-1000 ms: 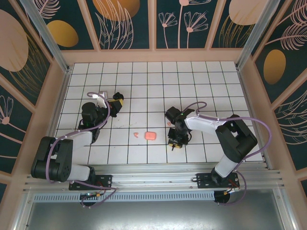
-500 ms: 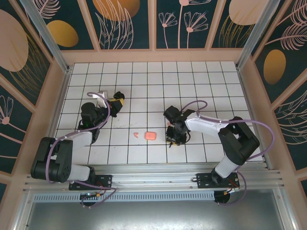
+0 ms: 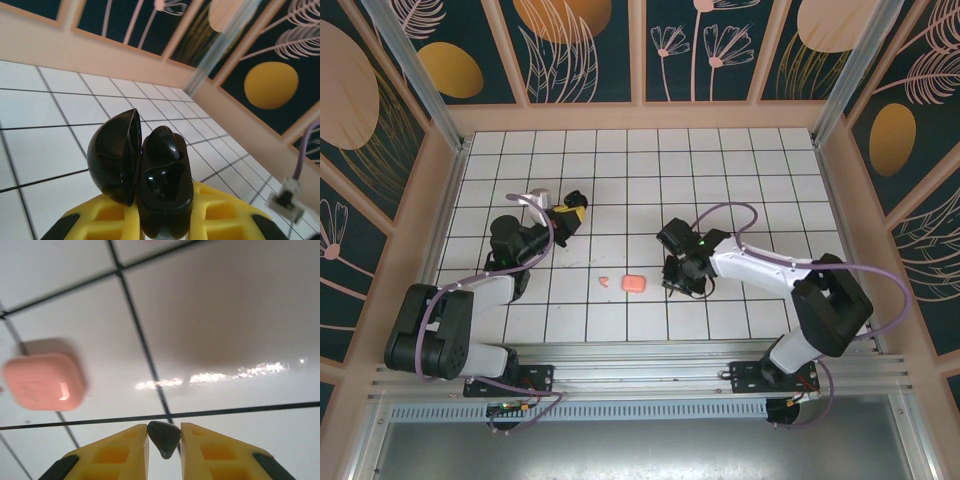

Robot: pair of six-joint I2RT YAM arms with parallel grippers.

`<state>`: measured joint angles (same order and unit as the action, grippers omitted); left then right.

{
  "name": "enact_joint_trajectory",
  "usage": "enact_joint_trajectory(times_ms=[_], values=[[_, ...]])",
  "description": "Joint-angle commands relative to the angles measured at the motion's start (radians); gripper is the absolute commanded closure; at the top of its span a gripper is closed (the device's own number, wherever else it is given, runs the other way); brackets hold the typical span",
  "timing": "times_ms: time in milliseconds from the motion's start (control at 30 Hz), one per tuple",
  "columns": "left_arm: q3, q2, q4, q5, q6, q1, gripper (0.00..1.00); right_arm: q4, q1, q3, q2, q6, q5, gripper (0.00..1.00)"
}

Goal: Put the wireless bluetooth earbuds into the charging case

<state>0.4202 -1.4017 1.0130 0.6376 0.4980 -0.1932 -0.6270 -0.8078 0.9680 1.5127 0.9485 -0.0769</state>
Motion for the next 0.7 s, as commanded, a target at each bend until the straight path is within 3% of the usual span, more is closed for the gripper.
enact_joint_trajectory(times_ms=[0,233,400,667], values=[[-0.017,-0.006,0.1,0.078,-0.071,-0.038,0.93,0.07,-0.017,0.068,-0.086,-0.04,0.149,0.79],[-0.087,0.009,0.288,0.102,-0.19,-0.107,0.92,0.28,-0.019,0.083,-0.195,-0.169,0.23,0.78],[-0.061,0.017,0.219,0.108,-0.326,-0.147,0.92,0.377,-0.032,0.109,-0.239,-0.252,0.243,0.78],[-0.033,0.002,0.188,0.124,-0.426,-0.166,0.92,0.473,-0.098,0.163,-0.236,-0.362,0.308,0.79]])
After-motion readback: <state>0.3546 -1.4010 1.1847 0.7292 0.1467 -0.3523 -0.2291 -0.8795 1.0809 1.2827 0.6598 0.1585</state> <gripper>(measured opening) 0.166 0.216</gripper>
